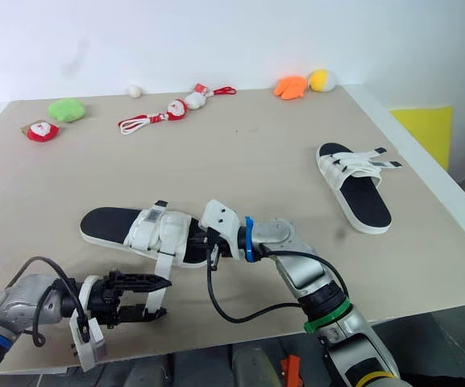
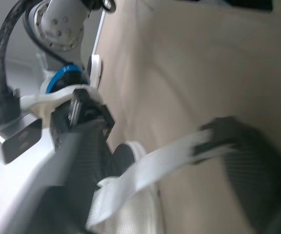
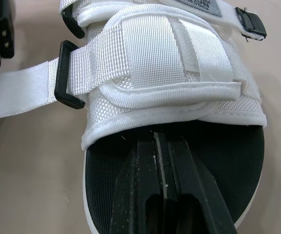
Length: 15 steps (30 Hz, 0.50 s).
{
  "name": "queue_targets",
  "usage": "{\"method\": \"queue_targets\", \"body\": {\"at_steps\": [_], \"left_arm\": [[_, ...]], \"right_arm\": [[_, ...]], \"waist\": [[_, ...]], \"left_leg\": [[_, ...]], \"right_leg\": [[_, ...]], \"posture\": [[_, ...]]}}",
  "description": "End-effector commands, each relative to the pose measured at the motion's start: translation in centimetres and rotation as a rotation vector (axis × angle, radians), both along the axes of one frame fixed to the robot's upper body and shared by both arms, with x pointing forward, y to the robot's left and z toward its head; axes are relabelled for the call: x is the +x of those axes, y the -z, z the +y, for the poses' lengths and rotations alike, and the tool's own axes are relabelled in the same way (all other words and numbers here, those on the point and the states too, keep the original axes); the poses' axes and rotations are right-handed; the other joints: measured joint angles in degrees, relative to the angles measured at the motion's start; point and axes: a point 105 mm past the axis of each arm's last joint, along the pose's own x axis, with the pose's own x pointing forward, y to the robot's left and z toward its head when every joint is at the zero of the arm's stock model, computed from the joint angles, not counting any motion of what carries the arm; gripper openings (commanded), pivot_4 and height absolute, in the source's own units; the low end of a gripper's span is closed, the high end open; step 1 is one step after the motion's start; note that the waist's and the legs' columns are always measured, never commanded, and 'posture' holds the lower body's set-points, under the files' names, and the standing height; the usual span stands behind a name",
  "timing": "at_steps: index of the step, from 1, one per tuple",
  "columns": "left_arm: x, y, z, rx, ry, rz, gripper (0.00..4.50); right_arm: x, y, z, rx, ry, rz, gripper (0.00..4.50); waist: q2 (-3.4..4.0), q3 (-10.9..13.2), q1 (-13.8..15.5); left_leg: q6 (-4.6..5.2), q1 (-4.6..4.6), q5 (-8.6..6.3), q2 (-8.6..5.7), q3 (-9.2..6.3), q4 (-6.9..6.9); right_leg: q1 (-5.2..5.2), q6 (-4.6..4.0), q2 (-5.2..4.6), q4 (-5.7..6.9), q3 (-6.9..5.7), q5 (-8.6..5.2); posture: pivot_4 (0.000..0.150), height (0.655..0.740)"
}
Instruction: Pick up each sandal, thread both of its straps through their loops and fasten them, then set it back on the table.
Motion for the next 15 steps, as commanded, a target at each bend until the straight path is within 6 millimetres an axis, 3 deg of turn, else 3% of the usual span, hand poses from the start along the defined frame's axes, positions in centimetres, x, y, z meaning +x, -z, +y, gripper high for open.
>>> {"method": "queue_targets", "body": {"at_steps": [1, 3, 5, 7, 15], "left_arm": [[-0.4, -0.7, -0.2, -0.025, 0.018, -0.007, 1.63], [-0.5, -0.7, -0.2, -0.025, 0.022, 0.002, 0.5], [-0.6, -0.8, -0.2, -0.03, 0.023, 0.012, 0.02], [-0.6, -1.1, -0.3, -0.042, 0.024, 0.023, 0.02], [-0.9, -5.6, -2.4, -0.132, 0.04, 0.19, 0.02]], "right_arm": [[-0.4, 1.4, 0.1, -0.039, -0.002, 0.039, 0.0], [-0.4, 1.4, 0.2, -0.038, -0.002, 0.04, 0.0], [-0.4, 1.4, 0.2, -0.037, -0.002, 0.04, 0.0], [-0.4, 1.4, 0.2, -0.036, -0.003, 0.04, 0.0], [-0.3, 1.6, 0.3, -0.041, -0.006, 0.04, 0.0]], "waist": [[0.01, 0.0, 0.0], [0.01, 0.0, 0.0], [0.04, 0.0, 0.0], [0.08, 0.0, 0.0], [0.09, 0.0, 0.0]], "left_leg": [[0.0, 0.0, 0.0, 0.0, 0.0, 0.0], [0.0, 0.0, 0.0, 0.0, 0.0, 0.0], [0.0, 0.02, 0.0, 0.0, 0.0, 0.0], [0.0, 0.06, 0.0, 0.0, 0.02, -0.01], [0.0, 0.05, 0.0, 0.03, 0.02, 0.0]], "right_leg": [[0.0, 0.0, 0.0, 0.0, 0.0, 0.0], [0.01, 0.0, 0.0, 0.0, 0.0, 0.0], [0.03, 0.0, 0.0, 0.0, 0.0, 0.0], [0.04, 0.0, 0.0, 0.0, 0.02, 0.0], [0.04, -0.01, 0.0, 0.0, 0.0, -0.01]], "posture": [[0.15, 0.74], [0.15, 0.74], [0.15, 0.74], [0.15, 0.74], [0.15, 0.74]]}}
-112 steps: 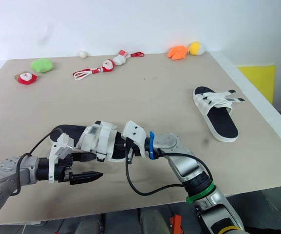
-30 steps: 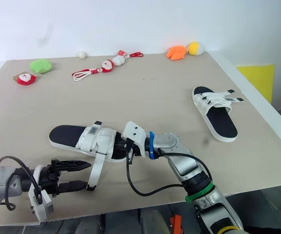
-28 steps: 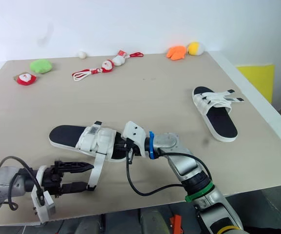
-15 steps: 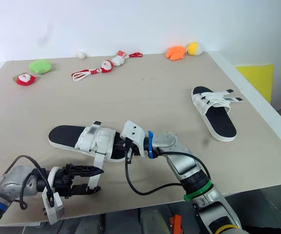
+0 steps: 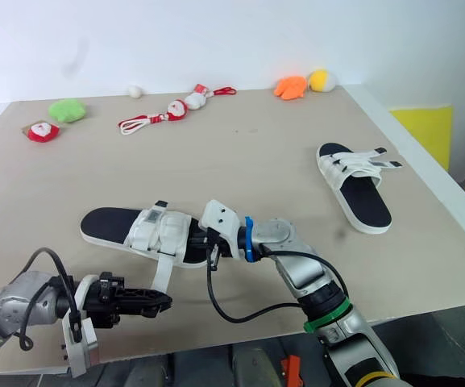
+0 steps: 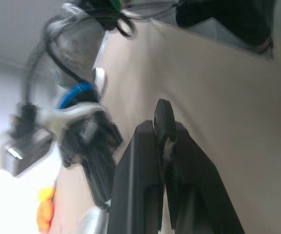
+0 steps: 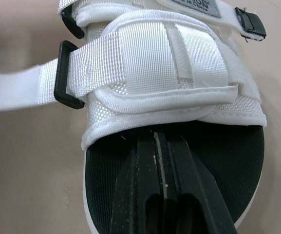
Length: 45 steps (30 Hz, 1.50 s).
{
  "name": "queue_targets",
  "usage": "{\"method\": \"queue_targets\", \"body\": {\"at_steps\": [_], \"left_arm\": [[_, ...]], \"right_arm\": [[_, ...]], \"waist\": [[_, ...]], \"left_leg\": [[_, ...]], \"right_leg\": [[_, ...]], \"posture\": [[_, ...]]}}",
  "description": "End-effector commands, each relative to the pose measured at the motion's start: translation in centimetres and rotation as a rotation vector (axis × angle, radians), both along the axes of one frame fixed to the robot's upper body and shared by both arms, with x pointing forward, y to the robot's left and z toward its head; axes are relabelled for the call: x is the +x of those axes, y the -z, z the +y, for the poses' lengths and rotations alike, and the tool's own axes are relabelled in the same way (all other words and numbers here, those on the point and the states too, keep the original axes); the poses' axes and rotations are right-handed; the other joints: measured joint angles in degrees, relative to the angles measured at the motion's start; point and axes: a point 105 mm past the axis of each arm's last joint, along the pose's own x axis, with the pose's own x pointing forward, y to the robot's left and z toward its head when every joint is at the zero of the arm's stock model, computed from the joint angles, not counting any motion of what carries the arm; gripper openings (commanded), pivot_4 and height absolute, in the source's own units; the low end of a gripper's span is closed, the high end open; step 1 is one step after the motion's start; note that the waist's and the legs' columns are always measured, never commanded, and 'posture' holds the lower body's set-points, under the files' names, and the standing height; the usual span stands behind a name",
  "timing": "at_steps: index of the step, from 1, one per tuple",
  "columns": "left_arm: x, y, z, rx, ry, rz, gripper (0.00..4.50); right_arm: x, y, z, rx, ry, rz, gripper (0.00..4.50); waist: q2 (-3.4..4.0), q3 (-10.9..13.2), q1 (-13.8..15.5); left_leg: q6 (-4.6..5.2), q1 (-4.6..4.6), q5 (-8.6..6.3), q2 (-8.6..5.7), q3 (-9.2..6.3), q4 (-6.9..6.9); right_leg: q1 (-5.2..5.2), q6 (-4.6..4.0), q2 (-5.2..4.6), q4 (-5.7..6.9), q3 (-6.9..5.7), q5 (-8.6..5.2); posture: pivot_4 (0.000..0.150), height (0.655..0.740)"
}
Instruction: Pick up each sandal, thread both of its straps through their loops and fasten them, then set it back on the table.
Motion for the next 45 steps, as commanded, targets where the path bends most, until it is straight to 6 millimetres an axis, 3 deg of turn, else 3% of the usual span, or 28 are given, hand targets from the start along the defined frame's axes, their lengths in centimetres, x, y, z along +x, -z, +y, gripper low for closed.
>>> {"method": "queue_targets", "body": {"at_steps": [1, 9, 15, 20, 32, 37, 45], "left_arm": [[0.3, -2.6, -1.0, -0.082, -0.018, 0.104, 0.02], [4.8, -8.6, -1.6, -0.169, -0.151, 0.508, 0.02], [7.3, -10.5, -1.5, -0.229, -0.211, 0.801, 0.02], [10.1, -11.4, -1.3, -0.298, -0.269, 0.848, 0.02], [13.2, -8.0, -0.1, -0.26, -0.446, 1.036, 0.02], [14.9, -6.8, 1.5, -0.288, -0.52, 1.09, 0.02], [16.0, -4.7, 1.5, -0.283, -0.524, 1.13, 0.02]], "right_arm": [[-0.4, 1.5, 0.3, -0.04, -0.006, 0.038, 0.0], [0.1, 2.2, 0.2, -0.103, 0.003, -0.047, 0.0], [0.3, 2.2, 0.2, -0.124, 0.004, -0.091, 0.0], [0.5, 2.4, 0.0, -0.155, 0.003, -0.132, 0.0], [0.4, 2.4, 0.0, -0.156, 0.013, -0.14, 0.0], [0.3, 2.4, 0.0, -0.152, 0.015, -0.137, 0.0], [0.1, 2.2, 0.1, -0.142, 0.015, -0.129, 0.0]], "waist": [[0.01, 0.0, 0.0], [0.01, 0.0, -0.3], [0.02, 0.0, -0.6], [0.03, 0.0, -0.4], [0.02, 0.0, -0.4], [0.02, 0.0, -0.4], [0.02, 0.0, -0.3]], "left_leg": [[0.0, 0.0, 0.0, 0.0, 0.01, 0.0], [0.08, 0.03, 0.05, -0.01, -0.02, 0.06], [0.09, 0.02, 0.05, -0.01, -0.09, 0.04], [0.09, -0.06, 0.06, -0.06, -0.15, 0.09], [0.09, -0.08, 0.06, -0.1, -0.19, 0.11], [0.09, -0.07, 0.06, -0.1, -0.21, 0.11], [0.1, -0.05, 0.07, -0.12, -0.22, 0.12]], "right_leg": [[0.0, 0.0, 0.0, 0.0, 0.0, 0.0], [0.01, 0.02, 0.05, 0.01, -0.01, 0.01], [0.02, 0.02, 0.11, 0.01, -0.03, 0.01], [0.01, 0.02, 0.12, 0.01, -0.03, 0.01], [0.06, 0.03, 0.12, 0.01, -0.01, 0.02], [0.06, 0.03, 0.12, 0.01, -0.01, 0.02], [0.1, 0.05, 0.12, 0.01, -0.01, 0.03]], "posture": [[0.15, 0.74], [0.15, 0.74], [0.15, 0.74], [0.15, 0.74], [0.15, 0.74], [0.15, 0.74], [0.15, 0.74]]}}
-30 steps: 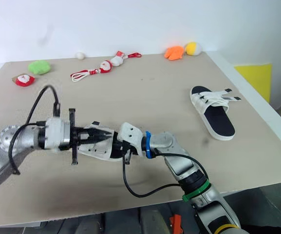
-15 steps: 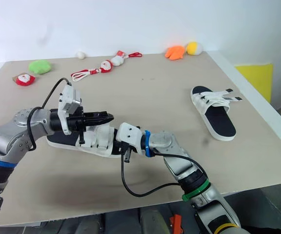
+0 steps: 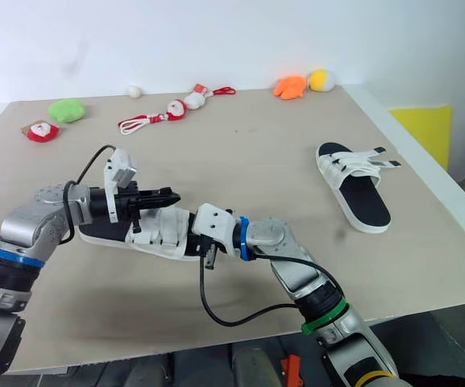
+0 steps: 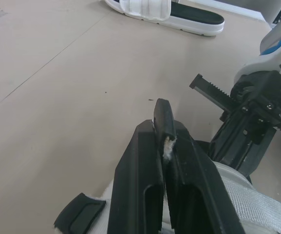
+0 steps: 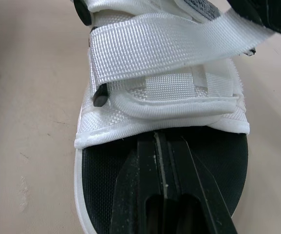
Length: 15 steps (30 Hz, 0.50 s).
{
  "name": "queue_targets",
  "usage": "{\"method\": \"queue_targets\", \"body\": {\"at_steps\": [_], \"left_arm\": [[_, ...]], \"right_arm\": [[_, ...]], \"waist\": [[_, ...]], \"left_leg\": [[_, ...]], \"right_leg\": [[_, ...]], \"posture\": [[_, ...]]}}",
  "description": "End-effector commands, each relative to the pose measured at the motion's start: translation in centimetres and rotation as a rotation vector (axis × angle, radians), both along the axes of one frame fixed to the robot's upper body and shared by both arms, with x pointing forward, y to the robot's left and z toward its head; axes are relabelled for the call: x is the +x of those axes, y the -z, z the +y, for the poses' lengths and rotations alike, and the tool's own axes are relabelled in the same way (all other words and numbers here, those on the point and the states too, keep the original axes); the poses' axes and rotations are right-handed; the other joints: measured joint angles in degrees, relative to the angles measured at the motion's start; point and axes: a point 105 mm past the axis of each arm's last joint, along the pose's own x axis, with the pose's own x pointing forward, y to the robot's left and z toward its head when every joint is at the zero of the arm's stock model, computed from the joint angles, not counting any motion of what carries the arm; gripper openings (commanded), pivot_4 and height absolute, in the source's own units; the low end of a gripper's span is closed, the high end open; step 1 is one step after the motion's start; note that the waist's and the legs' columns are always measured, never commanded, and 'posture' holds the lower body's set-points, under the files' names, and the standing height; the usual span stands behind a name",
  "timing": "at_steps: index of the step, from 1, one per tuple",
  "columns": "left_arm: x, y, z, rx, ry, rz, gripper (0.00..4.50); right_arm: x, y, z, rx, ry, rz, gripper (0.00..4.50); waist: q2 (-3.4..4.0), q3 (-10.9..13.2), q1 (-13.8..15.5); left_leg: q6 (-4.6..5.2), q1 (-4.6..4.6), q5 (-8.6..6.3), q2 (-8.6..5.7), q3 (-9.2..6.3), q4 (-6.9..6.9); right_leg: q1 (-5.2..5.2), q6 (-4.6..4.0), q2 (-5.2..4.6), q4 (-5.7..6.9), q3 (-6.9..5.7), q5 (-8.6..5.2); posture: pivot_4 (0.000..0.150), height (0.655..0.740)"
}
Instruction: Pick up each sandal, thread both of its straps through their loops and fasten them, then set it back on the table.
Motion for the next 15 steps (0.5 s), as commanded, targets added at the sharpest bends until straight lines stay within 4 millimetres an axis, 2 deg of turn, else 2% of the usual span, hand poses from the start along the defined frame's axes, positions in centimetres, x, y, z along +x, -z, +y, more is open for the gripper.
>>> {"method": "queue_targets", "body": {"at_steps": [1, 9, 15], "left_arm": [[0.9, -0.7, 0.7, 0.003, -0.03, -0.052, 0.02], [1.7, -0.5, -0.2, 0.051, 0.013, -0.079, 0.02], [2.1, 0.5, -0.6, 0.119, 0.043, -0.104, 0.02]], "right_arm": [[-0.5, 2.5, -0.4, -0.07, 0.013, 0.078, 0.0], [-0.8, 2.6, -0.3, -0.071, 0.007, 0.085, 0.0], [-1.0, 2.5, -0.2, -0.069, 0.005, 0.089, 0.0]], "waist": [[0.0, 0.0, 0.0], [-0.01, 0.0, 0.3], [0.0, 0.0, 0.4]], "left_leg": [[0.01, 0.01, 0.01, 0.0, -0.01, 0.0], [0.02, 0.01, 0.02, -0.04, -0.04, 0.04], [0.03, 0.01, 0.02, -0.06, -0.07, 0.07]], "right_leg": [[0.01, 0.01, 0.0, 0.0, 0.0, 0.0], [0.07, 0.03, 0.0, 0.0, 0.01, 0.02], [0.1, 0.03, -0.01, 0.0, 0.01, 0.02]], "posture": [[0.15, 0.74], [0.15, 0.74], [0.15, 0.74]]}}
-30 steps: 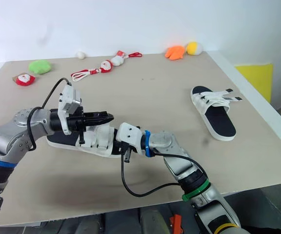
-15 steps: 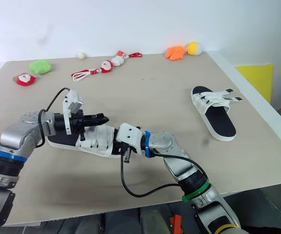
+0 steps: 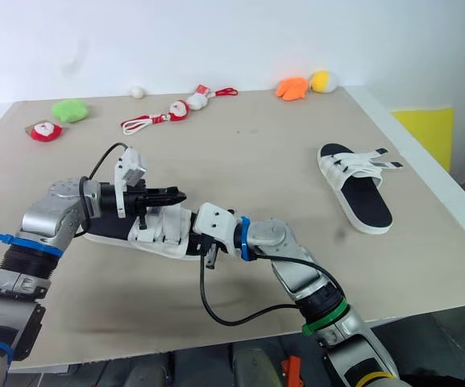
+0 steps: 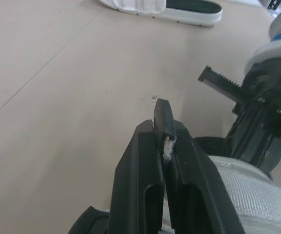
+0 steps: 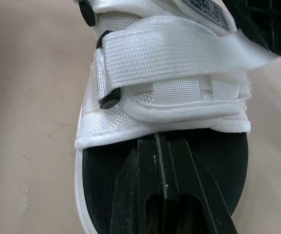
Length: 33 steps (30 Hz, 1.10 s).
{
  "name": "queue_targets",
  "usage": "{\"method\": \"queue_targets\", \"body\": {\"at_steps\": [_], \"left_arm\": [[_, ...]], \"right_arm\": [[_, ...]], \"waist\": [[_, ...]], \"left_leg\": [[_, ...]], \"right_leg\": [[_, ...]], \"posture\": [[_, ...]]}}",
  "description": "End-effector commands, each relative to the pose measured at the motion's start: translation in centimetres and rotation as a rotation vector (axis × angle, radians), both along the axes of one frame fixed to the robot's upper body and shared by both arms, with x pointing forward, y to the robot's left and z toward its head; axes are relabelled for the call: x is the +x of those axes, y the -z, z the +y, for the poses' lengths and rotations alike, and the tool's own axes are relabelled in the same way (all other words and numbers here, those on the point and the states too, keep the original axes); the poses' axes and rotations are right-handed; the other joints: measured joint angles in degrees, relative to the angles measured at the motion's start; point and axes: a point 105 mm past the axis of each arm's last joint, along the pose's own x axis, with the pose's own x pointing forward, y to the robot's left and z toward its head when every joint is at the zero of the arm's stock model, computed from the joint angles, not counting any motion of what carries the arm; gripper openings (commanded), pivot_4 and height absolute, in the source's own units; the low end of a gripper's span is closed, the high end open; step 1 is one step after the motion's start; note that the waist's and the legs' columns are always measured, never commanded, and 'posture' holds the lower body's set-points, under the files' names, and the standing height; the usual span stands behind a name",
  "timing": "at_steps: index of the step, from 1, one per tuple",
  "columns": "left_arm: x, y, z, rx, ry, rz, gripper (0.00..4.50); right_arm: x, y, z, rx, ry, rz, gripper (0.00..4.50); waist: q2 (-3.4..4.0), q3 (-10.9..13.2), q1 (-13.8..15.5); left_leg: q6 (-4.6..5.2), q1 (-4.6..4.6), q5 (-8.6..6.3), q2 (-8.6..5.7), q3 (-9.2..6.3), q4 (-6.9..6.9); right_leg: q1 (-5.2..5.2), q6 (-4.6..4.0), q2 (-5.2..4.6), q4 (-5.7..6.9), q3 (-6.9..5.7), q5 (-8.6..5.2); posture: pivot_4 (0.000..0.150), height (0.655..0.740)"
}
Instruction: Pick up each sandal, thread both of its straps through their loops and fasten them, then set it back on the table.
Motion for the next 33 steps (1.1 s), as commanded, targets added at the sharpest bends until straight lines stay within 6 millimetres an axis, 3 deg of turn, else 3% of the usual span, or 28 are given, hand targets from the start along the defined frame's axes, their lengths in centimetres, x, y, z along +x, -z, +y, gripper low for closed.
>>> {"method": "queue_targets", "body": {"at_steps": [1, 13, 17, 20, 22, 23, 24, 33], "left_arm": [[0.8, 0.1, 0.4, 0.07, -0.026, -0.055, 0.02], [0.6, 1.6, 0.6, 0.137, -0.011, -0.044, 0.02], [0.5, 1.9, 0.8, 0.157, -0.01, -0.034, 1.39], [0.5, 2.0, 0.8, 0.167, -0.008, -0.043, 2.96], [0.6, 2.0, 0.9, 0.166, -0.015, -0.052, 3.62], [0.6, 2.0, 0.9, 0.167, -0.014, -0.051, 4.3], [0.6, 2.0, 0.8, 0.169, -0.013, -0.051, 4.47], [1.4, 1.6, 1.0, 0.181, -0.036, -0.128, 4.47]], "right_arm": [[-1.0, 2.5, 0.0, -0.061, -0.014, 0.083, 0.0], [-1.1, 2.4, -0.1, -0.055, -0.011, 0.09, 0.0], [-1.1, 2.3, -0.1, -0.052, -0.012, 0.091, 0.0], [-1.0, 2.3, 0.0, -0.051, -0.012, 0.092, 0.0], [-1.0, 2.2, 0.0, -0.049, -0.012, 0.092, 0.0], [-1.0, 2.2, 0.0, -0.048, -0.012, 0.093, 0.0], [-1.0, 2.2, 0.0, -0.048, -0.012, 0.093, 0.0], [-1.1, 2.2, 0.0, -0.046, -0.011, 0.097, 0.0]], "waist": [[0.01, 0.0, 0.0], [0.3, -0.5, 0.0], [0.32, -0.5, 0.0], [0.32, -0.5, 0.0], [0.32, -0.5, 0.0], [0.32, -0.5, 0.0], [0.32, -0.5, -0.1], [0.32, -0.5, -0.1]], "left_leg": [[0.0, 0.0, 0.0, -0.01, -0.01, 0.01], [0.02, 0.11, 0.01, -0.06, -0.04, 0.02], [0.02, 0.11, 0.01, -0.06, -0.04, 0.01], [0.01, 0.09, 0.01, -0.06, -0.04, -0.02], [0.01, 0.09, 0.0, -0.06, -0.04, -0.08], [0.01, 0.09, 0.0, -0.06, -0.04, -0.11], [0.01, 0.09, 0.0, -0.06, -0.04, -0.14], [0.02, 0.09, 0.0, -0.05, -0.04, -0.18]], "right_leg": [[0.02, 0.0, 0.0, 0.0, 0.0, 0.0], [0.12, 0.0, -0.02, 0.0, 0.02, 0.0], [0.12, 0.0, -0.02, 0.0, 0.02, 0.0], [0.08, -0.04, -0.02, 0.0, 0.02, -0.03], [0.07, -0.07, -0.02, 0.0, 0.02, -0.06], [0.05, -0.07, -0.02, 0.0, 0.02, -0.08], [0.04, -0.07, -0.02, 0.0, 0.02, -0.09], [0.03, -0.07, -0.01, 0.0, 0.02, -0.12]], "posture": [[0.15, 0.74], [0.15, 0.74], [0.15, 0.74], [0.15, 0.74], [0.15, 0.74], [0.15, 0.74], [0.15, 0.74], [0.15, 0.74]]}}
